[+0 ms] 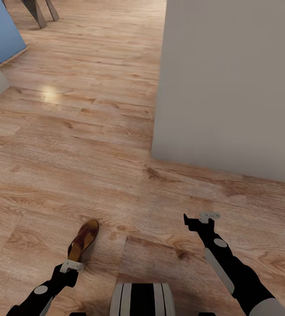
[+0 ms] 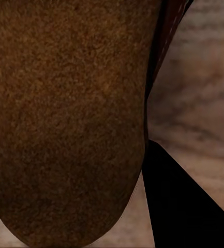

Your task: Pick up the two gym shoes and the two sandals from the corridor floor and place them onto the hallstand (shoe rack) in the corridor, making sure they are on the rack and not on the floor. Arrange them so the two gym shoes are next to each other and the two sandals are next to each other.

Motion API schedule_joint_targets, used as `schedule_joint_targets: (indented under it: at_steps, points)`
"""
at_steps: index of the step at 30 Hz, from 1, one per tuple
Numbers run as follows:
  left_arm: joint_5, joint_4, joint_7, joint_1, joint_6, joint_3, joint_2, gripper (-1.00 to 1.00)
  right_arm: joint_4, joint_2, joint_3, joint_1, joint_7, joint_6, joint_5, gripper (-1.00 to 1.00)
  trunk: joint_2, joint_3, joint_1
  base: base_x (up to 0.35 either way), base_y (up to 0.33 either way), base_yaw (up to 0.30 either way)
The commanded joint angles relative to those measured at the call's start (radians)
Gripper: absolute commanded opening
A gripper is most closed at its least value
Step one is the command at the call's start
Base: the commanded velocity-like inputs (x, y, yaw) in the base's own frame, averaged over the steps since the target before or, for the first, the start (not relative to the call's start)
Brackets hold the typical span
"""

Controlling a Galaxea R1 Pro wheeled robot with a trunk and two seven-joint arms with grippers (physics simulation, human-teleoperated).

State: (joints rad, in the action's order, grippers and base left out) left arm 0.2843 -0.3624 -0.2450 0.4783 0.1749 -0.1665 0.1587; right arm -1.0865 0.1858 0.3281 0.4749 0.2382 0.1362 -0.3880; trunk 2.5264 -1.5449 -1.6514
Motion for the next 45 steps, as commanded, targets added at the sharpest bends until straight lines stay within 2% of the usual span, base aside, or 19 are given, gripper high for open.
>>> schedule_joint_targets:
  at_steps: [1,17,24,28,30,35,37,41,45]
  points:
    - [0.013,0.000,-0.007,0.000,0.004,-0.009,-0.001,-1.00,-0.001,0.001,0.004,0.001,0.009,0.003,-0.006,1.00,0.000,0.003,0.001,0.000,0.000,0.000]
    - [0.005,0.002,-0.002,0.000,0.003,-0.012,0.000,-1.00,0.002,0.001,0.006,0.001,0.007,0.002,-0.003,1.00,-0.004,0.065,0.008,0.000,0.000,0.000]
    - [-0.017,0.012,0.001,0.000,0.002,-0.016,0.001,-1.00,0.002,0.001,0.006,0.001,0.008,0.001,-0.003,1.00,-0.005,0.092,0.011,0.000,0.000,0.000]
    - [-0.073,0.014,0.002,-0.002,0.003,-0.016,0.002,-1.00,0.008,0.001,0.006,0.001,0.009,0.000,0.009,1.00,-0.006,0.108,0.013,0.000,0.000,0.000]
    - [-0.086,0.015,0.002,-0.003,0.003,-0.016,0.002,-1.00,0.009,0.001,0.006,0.001,0.009,0.000,0.026,1.00,-0.007,0.116,0.014,0.000,0.000,0.000]
    - [-0.136,0.016,0.020,-0.010,0.008,-0.016,0.005,-1.00,0.050,-0.002,0.006,-0.007,0.011,-0.004,0.112,1.00,-0.008,0.135,0.016,0.000,0.000,-0.021]
    - [-0.149,0.017,0.034,-0.016,0.015,-0.016,0.005,-1.00,0.074,-0.003,0.006,-0.011,0.012,-0.010,0.130,1.00,-0.008,0.144,0.017,0.000,0.000,-0.083]
    - [-0.176,0.017,0.074,-0.035,0.050,-0.016,0.005,-1.00,0.146,-0.005,0.006,-0.017,0.012,-0.055,0.151,1.00,-0.009,0.164,0.019,0.000,0.000,-0.130]
    - [-0.202,0.017,0.097,-0.054,0.080,-0.016,0.005,-1.00,0.219,-0.007,0.007,-0.018,0.011,-0.145,0.159,1.00,-0.010,0.185,0.020,0.000,0.000,-0.155]
